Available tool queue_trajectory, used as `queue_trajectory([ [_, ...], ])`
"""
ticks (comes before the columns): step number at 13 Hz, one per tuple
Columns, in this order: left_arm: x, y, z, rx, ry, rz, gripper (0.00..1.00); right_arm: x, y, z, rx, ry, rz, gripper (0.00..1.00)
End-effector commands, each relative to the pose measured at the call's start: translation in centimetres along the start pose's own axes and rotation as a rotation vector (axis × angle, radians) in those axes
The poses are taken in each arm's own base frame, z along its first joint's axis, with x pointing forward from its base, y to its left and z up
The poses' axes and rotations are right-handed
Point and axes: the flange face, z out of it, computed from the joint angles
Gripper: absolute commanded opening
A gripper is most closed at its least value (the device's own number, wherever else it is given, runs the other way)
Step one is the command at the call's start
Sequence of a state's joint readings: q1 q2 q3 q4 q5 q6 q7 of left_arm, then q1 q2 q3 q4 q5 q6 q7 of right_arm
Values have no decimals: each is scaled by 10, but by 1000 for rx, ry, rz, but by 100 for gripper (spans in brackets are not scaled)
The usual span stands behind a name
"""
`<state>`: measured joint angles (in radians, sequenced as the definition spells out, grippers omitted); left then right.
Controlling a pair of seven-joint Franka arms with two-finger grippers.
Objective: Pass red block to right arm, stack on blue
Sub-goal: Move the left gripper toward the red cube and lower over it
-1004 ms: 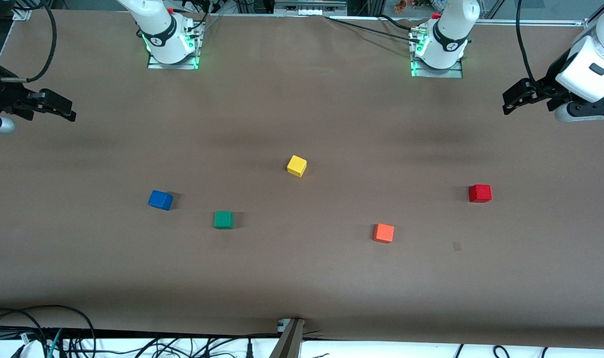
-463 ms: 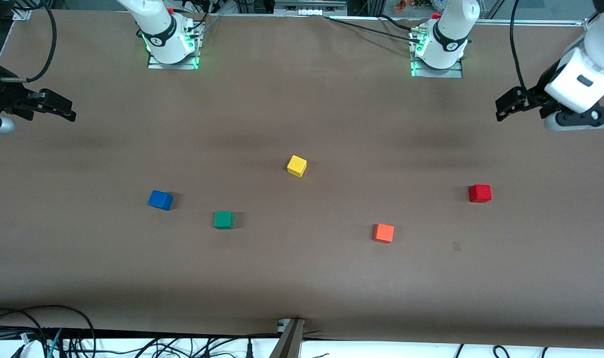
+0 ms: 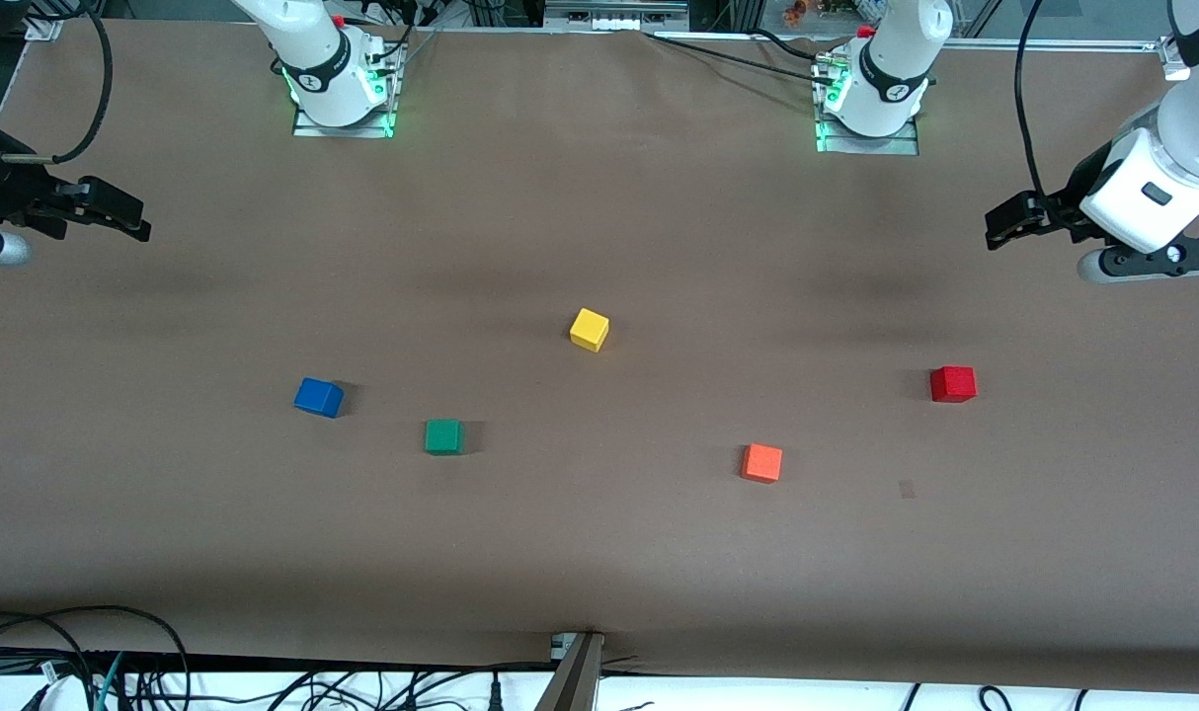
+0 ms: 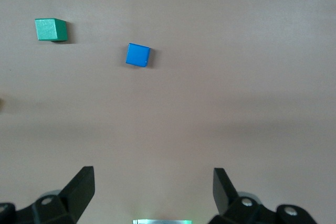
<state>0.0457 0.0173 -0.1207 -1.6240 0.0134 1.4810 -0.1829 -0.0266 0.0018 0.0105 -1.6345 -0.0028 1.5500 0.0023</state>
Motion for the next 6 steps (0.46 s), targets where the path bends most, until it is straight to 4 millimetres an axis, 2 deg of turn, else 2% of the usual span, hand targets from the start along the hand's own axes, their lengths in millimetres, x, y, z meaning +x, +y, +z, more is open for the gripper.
queue_trajectory([
  [1, 0, -8, -3, -8, -27, 0, 100, -6, 1, -6, 9, 0, 15, 100],
  [3, 1, -16, 1, 2, -46, -13, 100, -6, 1, -6, 9, 0, 15, 100],
  [4, 4, -29, 8, 13, -57, -2, 100, -6, 1, -6, 9, 0, 15, 100],
  [6, 24, -55, 33, -9, -92, 91, 100, -6, 1, -6, 9, 0, 15, 100],
])
